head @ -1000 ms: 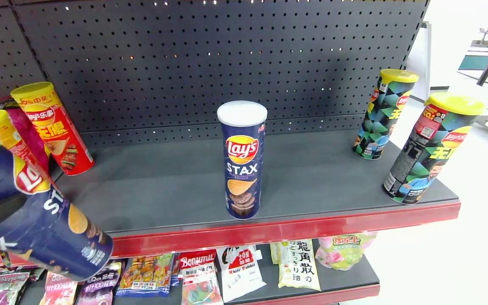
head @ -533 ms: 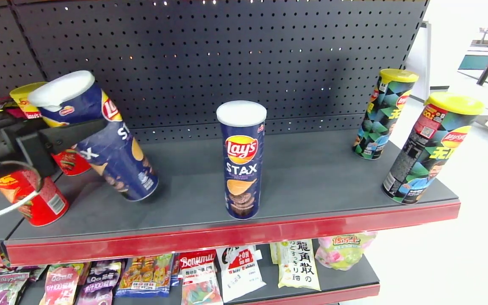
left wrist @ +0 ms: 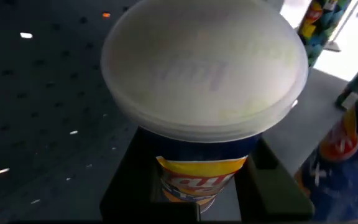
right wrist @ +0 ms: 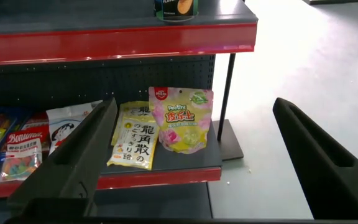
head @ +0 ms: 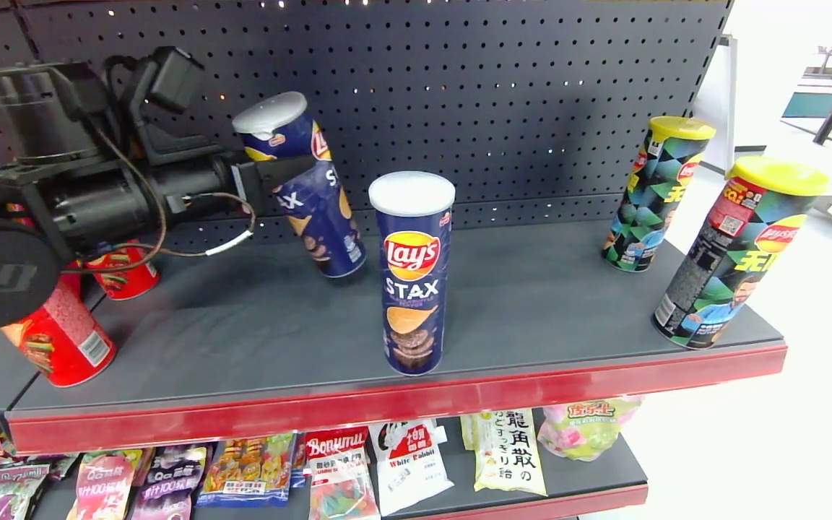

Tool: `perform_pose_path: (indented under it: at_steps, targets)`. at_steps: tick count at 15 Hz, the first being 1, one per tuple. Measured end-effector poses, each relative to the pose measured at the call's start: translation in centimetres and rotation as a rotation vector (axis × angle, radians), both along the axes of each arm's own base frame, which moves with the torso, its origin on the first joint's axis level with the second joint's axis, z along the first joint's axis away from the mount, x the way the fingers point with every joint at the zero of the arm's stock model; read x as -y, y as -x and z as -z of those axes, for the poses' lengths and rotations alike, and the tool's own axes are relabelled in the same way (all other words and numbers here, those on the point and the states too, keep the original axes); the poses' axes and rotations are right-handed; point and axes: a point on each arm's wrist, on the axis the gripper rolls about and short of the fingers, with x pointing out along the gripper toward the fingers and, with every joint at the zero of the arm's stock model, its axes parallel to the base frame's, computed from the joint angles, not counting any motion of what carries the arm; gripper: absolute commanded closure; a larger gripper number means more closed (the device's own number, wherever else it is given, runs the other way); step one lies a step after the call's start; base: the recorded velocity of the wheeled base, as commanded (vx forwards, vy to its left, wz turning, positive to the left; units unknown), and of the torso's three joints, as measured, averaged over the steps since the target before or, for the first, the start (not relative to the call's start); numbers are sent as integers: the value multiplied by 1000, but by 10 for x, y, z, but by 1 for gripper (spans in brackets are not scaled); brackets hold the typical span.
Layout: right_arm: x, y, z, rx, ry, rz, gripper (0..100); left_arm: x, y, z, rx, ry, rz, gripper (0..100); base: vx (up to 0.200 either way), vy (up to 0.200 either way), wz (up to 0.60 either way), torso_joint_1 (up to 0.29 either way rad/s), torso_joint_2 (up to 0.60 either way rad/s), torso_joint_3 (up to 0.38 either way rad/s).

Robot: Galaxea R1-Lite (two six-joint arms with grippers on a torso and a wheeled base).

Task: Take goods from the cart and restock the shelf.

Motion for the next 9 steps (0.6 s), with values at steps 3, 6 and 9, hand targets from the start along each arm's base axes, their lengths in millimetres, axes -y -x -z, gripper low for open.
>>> perform_pose_path:
  at_steps: [3,6,9]
  targets:
    - [0,0,0,0,0,0,0,29,-15,8,-32,15,56,100,0,0,0,0,0,0]
    - [0,0,0,0,0,0,0,44,-33,12,-29,12,51,100,0,0,0,0,0,0]
    - [0,0,0,0,0,0,0,49,-46,23,-14,-52,9,100,0,0,0,0,0,0]
